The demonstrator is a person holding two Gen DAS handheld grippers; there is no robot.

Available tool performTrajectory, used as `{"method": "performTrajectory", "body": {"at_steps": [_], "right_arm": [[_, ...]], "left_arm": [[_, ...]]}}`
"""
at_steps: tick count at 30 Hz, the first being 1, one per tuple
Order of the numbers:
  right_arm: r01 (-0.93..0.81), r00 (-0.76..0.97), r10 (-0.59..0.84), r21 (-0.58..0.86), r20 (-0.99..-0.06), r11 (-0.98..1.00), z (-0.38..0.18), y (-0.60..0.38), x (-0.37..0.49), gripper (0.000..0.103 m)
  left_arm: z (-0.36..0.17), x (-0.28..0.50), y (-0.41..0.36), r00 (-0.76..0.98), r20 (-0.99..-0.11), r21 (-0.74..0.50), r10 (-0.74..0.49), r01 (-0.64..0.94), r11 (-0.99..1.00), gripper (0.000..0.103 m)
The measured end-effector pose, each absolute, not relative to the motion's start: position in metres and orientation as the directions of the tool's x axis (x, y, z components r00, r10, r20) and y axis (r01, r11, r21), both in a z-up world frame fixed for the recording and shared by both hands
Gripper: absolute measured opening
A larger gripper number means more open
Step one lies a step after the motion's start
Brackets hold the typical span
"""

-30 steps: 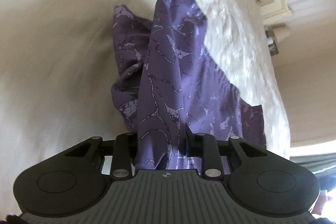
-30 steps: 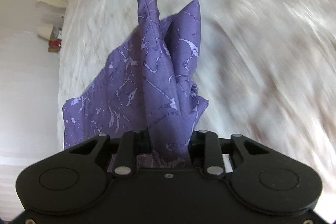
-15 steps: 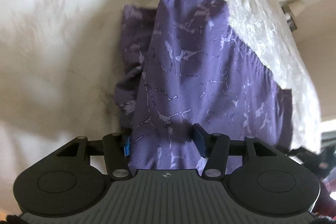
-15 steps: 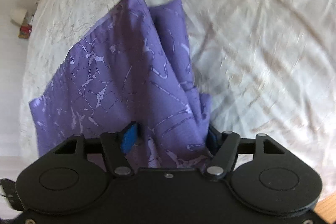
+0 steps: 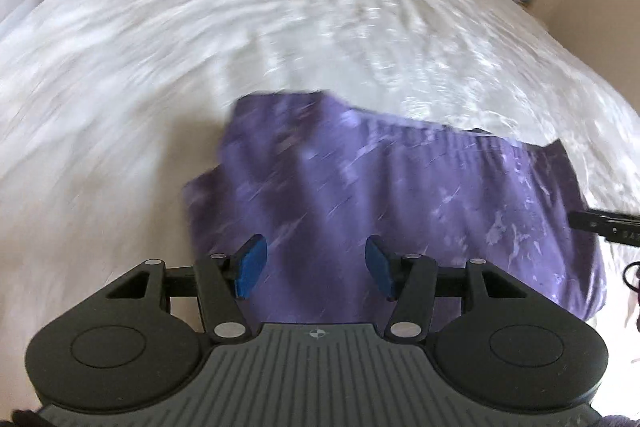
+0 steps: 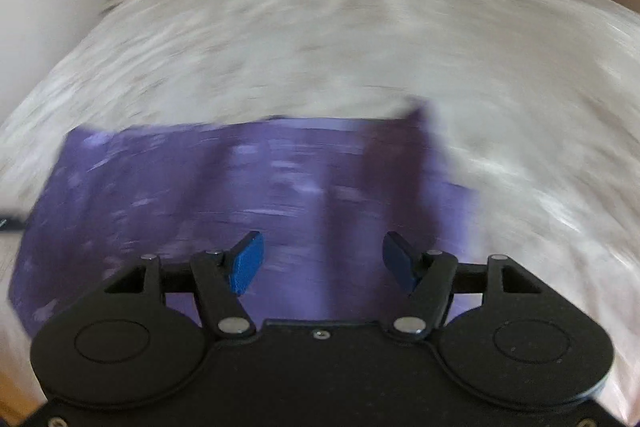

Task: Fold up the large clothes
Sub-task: 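Fold the lifted edge over the jacket with both grippers and release, then grasp the folded jacket edge again with both grippers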

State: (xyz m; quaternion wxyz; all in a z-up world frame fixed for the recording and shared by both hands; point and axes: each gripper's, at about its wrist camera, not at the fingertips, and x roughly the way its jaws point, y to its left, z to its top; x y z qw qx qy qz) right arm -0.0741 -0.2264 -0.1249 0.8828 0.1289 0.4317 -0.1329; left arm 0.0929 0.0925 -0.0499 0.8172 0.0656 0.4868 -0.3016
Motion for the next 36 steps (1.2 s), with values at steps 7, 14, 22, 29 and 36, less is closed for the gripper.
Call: {"method": "performTrajectory", "body": {"at_steps": [7, 14, 22, 29, 36], "right_arm": [[0.181, 0.56, -0.068, 0.041, -0.826, 0.983, -0.158, -0.192, -0.006, 0.069], [0.325, 0.457, -0.166, -0.01, -0.874, 0.946, -0.18, -0.234, 0.014, 0.077], [0.391, 0.427, -0.211, -0.031, -0.879, 0.92, -0.193, -0.254, 0.018, 0.087], [0.419, 0.467, -0.174, 0.043, -0.867, 0.907, -0.2, -0.265, 0.009, 0.103], [0.38, 0.515, -0.137, 0.082, -0.846, 0.921, -0.202, -0.268, 0.004, 0.103]], "left_arm": [[-0.092, 0.128, 0.05, 0.39, -0.852, -0.078, -0.349, 0.565, 0.822, 0.053], [-0.132, 0.161, 0.052, 0.36, -0.88, -0.093, -0.309, 0.509, 0.856, 0.069], [-0.135, 0.16, 0.047, 0.375, -0.884, -0.068, -0.28, 0.49, 0.869, 0.081], [-0.142, 0.166, 0.034, 0.354, -0.894, -0.083, -0.274, 0.468, 0.88, 0.103], [-0.145, 0.163, 0.033, 0.379, -0.885, -0.075, -0.271, 0.458, 0.886, 0.103]]}}
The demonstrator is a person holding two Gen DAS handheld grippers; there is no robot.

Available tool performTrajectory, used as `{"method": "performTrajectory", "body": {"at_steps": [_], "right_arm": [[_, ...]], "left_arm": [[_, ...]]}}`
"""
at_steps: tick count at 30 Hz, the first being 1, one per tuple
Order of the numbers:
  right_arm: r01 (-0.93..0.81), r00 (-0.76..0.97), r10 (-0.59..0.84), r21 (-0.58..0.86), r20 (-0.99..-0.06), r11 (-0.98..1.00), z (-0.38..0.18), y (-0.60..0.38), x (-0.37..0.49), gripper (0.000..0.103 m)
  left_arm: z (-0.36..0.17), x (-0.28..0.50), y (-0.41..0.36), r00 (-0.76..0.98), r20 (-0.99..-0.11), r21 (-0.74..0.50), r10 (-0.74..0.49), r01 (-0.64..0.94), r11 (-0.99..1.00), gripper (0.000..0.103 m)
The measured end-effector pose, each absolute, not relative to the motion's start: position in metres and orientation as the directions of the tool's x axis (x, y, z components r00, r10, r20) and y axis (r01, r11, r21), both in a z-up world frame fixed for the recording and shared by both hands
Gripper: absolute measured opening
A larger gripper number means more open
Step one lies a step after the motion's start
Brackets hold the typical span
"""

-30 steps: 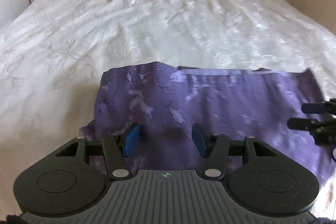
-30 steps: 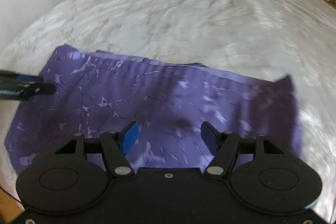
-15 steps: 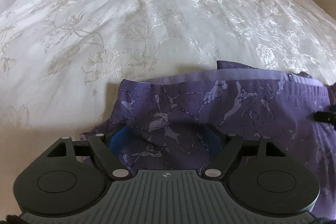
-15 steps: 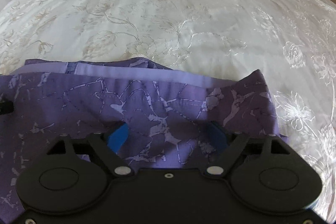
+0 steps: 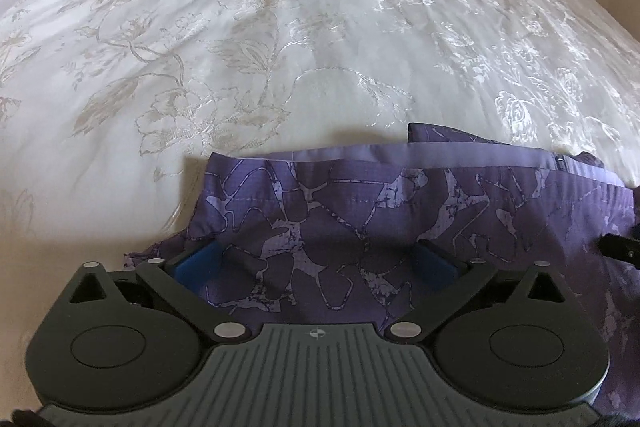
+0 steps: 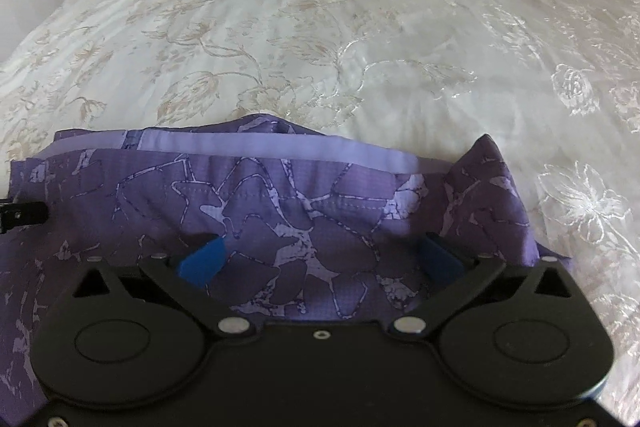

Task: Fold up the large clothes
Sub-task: 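Grasp the folded jacket edge again with both grippers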

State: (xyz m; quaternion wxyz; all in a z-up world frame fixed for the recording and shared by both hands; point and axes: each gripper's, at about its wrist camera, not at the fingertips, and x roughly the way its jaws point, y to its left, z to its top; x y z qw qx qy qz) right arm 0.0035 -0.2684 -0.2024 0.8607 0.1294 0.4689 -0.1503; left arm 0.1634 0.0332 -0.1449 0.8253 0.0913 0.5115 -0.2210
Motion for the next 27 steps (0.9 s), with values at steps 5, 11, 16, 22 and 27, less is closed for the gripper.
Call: {"method": "performTrajectory", "body": {"at_steps": [5, 11, 16, 22, 27], "right_arm": [[0.343, 0.521, -0.11, 0.09, -0.846, 0.935, -0.202, -0.271, 0.005, 0.103], [0.335, 0.525, -0.13, 0.063, -0.841, 0.94, -0.189, -0.279, -0.004, 0.101], [0.38, 0.603, -0.062, 0.218, -0.795, 0.899, -0.163, -0.307, -0.054, 0.1], [0.359, 0.618, 0.127, 0.422, -0.776, 0.833, -0.162, -0.334, -0.115, 0.101], [0.374, 0.586, 0.24, 0.521, -0.774, 0.768, -0.189, -0.344, -0.147, 0.101]], "left_arm": [[-0.137, 0.165, 0.03, 0.362, -0.9, -0.062, -0.242, 0.444, 0.894, 0.102], [-0.096, 0.146, 0.022, 0.387, -0.891, -0.039, -0.237, 0.453, 0.89, 0.084], [-0.054, 0.1, 0.017, 0.44, -0.855, -0.047, -0.276, 0.463, 0.885, 0.085], [-0.065, 0.042, -0.006, 0.396, -0.868, -0.054, -0.3, 0.525, 0.849, 0.085], [-0.097, 0.013, -0.021, 0.368, -0.9, -0.001, -0.235, 0.538, 0.843, 0.085]]}}
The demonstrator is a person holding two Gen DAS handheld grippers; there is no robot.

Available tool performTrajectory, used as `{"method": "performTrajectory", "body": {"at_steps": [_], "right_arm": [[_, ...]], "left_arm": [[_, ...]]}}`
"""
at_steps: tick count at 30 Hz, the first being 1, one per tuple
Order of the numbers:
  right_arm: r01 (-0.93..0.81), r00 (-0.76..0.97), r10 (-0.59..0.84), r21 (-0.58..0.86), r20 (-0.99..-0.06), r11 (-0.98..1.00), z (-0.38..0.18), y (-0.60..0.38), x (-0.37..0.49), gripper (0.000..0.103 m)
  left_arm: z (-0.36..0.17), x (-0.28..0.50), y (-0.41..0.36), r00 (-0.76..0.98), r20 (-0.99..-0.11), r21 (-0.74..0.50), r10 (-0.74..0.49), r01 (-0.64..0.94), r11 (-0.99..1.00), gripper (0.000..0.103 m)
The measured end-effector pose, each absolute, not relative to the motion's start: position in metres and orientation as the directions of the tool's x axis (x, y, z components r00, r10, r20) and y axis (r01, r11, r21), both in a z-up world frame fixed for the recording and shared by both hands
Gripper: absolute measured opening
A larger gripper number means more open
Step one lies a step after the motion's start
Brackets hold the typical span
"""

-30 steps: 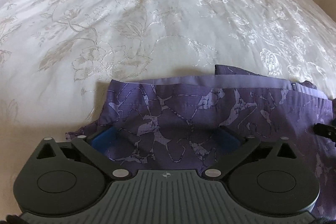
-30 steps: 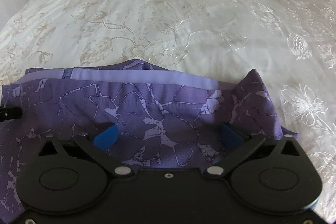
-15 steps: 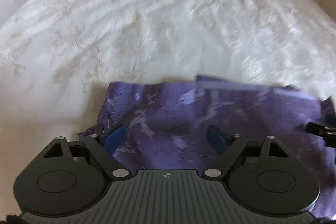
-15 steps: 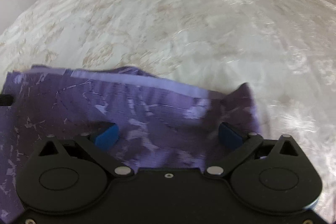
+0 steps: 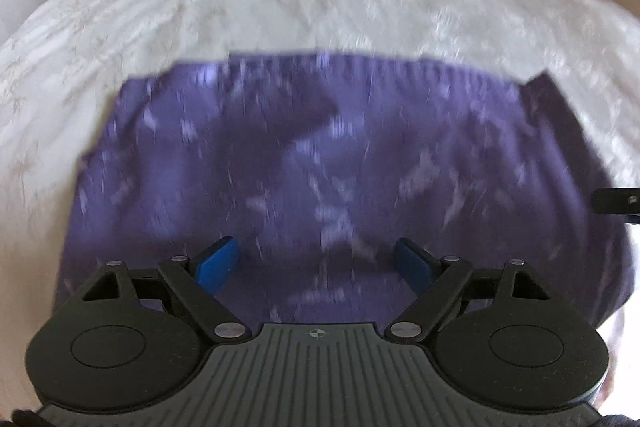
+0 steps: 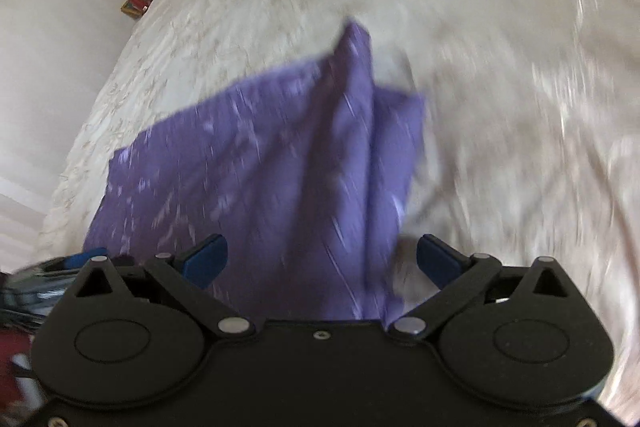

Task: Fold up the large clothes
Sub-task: 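Grasp the folded jacket edge again with both grippers, then lift the jacket with both grippers and fold it over into a bundle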

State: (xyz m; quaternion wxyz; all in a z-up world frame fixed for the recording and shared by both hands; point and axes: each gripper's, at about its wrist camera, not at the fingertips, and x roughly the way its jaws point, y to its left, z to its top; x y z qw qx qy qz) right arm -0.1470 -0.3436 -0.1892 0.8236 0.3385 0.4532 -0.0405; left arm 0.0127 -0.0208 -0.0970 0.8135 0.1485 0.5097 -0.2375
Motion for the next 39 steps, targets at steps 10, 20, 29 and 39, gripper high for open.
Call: {"method": "performTrajectory", "body": {"at_steps": [10, 20, 29, 39], "right_arm": [[0.403, 0.606, 0.367, 0.67, -0.706, 0.624, -0.226, -0.354, -0.132, 0.103], [0.353, 0.592, 0.446, 0.714, -0.671, 0.605, -0.236, -0.361, -0.127, 0.103], [0.331, 0.58, 0.535, 0.777, -0.615, 0.535, -0.242, -0.382, -0.139, 0.06], [0.261, 0.596, 0.528, 0.768, -0.604, 0.584, -0.201, -0.368, -0.143, 0.038]], "left_arm": [[-0.126, 0.024, -0.027, 0.361, -0.915, 0.013, -0.178, 0.467, 0.884, 0.096], [-0.088, 0.016, -0.02, 0.388, -0.87, -0.148, -0.303, 0.382, 0.912, 0.049], [-0.114, 0.038, -0.05, 0.359, -0.825, -0.3, -0.437, 0.377, 0.877, 0.026], [-0.123, 0.04, -0.035, 0.348, -0.835, -0.331, -0.427, 0.301, 0.894, 0.019]]}}
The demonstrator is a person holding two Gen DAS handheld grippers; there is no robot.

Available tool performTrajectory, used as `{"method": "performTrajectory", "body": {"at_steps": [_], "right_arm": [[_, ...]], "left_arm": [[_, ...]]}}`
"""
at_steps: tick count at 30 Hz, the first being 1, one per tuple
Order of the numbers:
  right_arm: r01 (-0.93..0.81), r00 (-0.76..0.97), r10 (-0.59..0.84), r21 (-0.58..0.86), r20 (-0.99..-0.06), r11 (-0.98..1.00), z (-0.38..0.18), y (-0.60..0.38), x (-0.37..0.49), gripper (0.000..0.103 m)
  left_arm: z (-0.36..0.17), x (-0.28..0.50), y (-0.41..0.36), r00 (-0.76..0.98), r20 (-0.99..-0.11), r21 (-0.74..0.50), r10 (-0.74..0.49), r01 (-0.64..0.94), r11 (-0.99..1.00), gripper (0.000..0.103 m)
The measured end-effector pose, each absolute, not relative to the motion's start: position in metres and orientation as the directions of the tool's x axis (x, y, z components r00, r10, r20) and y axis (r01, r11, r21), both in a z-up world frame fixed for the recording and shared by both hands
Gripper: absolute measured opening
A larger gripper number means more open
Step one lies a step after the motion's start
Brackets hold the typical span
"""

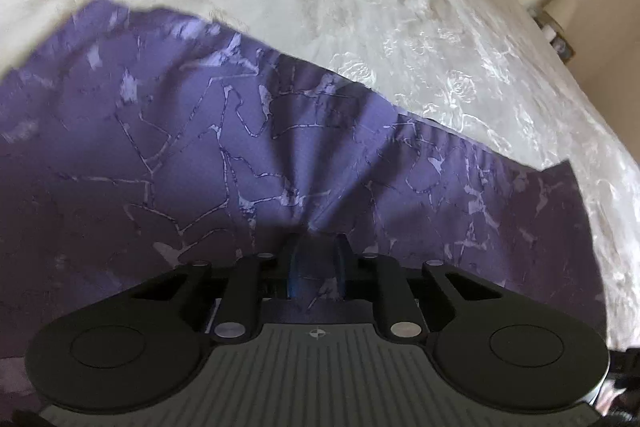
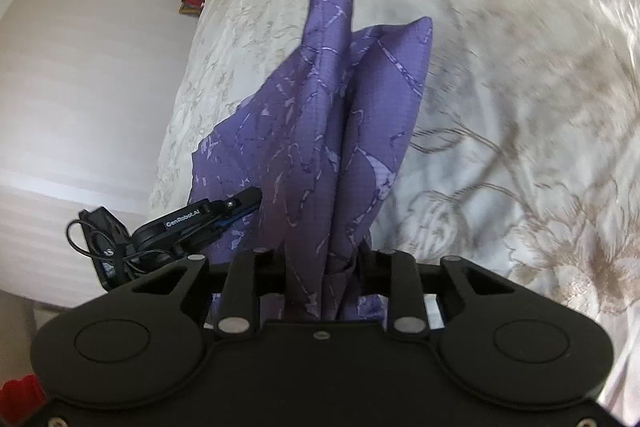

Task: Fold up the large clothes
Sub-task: 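Lift the jacket with both grippers and fold it over into a bundle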

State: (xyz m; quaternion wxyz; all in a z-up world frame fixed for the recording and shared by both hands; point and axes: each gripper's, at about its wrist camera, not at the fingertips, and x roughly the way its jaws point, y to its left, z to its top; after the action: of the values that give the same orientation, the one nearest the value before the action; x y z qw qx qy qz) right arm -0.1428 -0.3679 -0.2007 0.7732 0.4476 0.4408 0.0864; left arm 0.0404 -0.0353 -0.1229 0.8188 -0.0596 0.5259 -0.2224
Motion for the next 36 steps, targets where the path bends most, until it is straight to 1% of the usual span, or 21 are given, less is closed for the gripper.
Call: {"method": "performTrajectory", "body": {"at_steps": [3, 5, 8, 10, 13, 16, 18, 20, 23, 26, 32, 34, 36], "right_arm": [[0.252, 0.596, 0.513, 0.751, -0.618, 0.611, -0.18, -0.359, -0.142, 0.037], [0.248, 0.594, 0.499, 0.734, -0.63, 0.632, -0.167, -0.35, -0.137, 0.037], [0.237, 0.595, 0.482, 0.713, -0.643, 0.66, -0.147, -0.335, -0.129, 0.036], [0.23, 0.598, 0.475, 0.706, -0.646, 0.67, -0.135, -0.323, -0.122, 0.035], [0.207, 0.583, 0.469, 0.68, -0.663, 0.704, -0.118, -0.294, -0.104, 0.034], [0.179, 0.585, 0.465, 0.666, -0.664, 0.724, -0.101, -0.262, -0.088, 0.034], [0.167, 0.584, 0.46, 0.654, -0.668, 0.738, -0.091, -0.241, -0.076, 0.034], [0.147, 0.572, 0.456, 0.632, -0.682, 0.761, -0.085, -0.217, -0.063, 0.034], [0.113, 0.543, 0.451, 0.593, -0.709, 0.797, -0.086, -0.178, -0.046, 0.034], [0.113, 0.504, 0.443, 0.565, -0.742, 0.817, -0.102, -0.141, -0.03, 0.034], [0.116, 0.423, 0.384, 0.469, -0.821, 0.875, -0.14, -0.069, 0.011, 0.034], [0.108, 0.4, 0.345, 0.417, -0.849, 0.902, -0.151, -0.049, 0.02, 0.038], [0.073, 0.382, 0.314, 0.367, -0.869, 0.928, -0.162, -0.026, 0.029, 0.054]], "left_arm": [[-0.097, 0.018, -0.019, 0.405, -0.793, -0.335, -0.454, 0.333, 0.882, 0.019], [-0.084, -0.004, -0.005, 0.435, -0.776, -0.314, -0.457, 0.363, 0.878, 0.019], [-0.092, -0.024, 0.007, 0.407, -0.8, -0.275, -0.441, 0.404, 0.872, 0.019], [-0.113, -0.022, 0.011, 0.338, -0.836, -0.277, -0.432, 0.42, 0.864, 0.02], [-0.135, -0.008, 0.016, 0.279, -0.843, -0.327, -0.461, 0.416, 0.849, 0.019], [-0.127, 0.01, 0.024, 0.241, -0.831, -0.37, -0.502, 0.434, 0.821, 0.019], [-0.111, 0.017, 0.042, 0.279, -0.81, -0.365, -0.516, 0.449, 0.815, 0.019], [-0.094, 0.025, 0.071, 0.322, -0.781, -0.383, -0.535, 0.429, 0.818, 0.019], [-0.075, 0.036, 0.118, 0.391, -0.765, -0.367, -0.511, 0.387, 0.846, 0.019], [-0.066, 0.047, 0.161, 0.438, -0.769, -0.33, -0.466, 0.352, 0.876, 0.019], [-0.067, 0.071, 0.213, 0.447, -0.799, -0.292, -0.401, 0.295, 0.91, 0.019], [-0.07, 0.072, 0.224, 0.441, -0.805, -0.293, -0.396, 0.284, 0.913, 0.019], [-0.068, 0.067, 0.232, 0.434, -0.81, -0.291, -0.395, 0.287, 0.913, 0.019]]}}
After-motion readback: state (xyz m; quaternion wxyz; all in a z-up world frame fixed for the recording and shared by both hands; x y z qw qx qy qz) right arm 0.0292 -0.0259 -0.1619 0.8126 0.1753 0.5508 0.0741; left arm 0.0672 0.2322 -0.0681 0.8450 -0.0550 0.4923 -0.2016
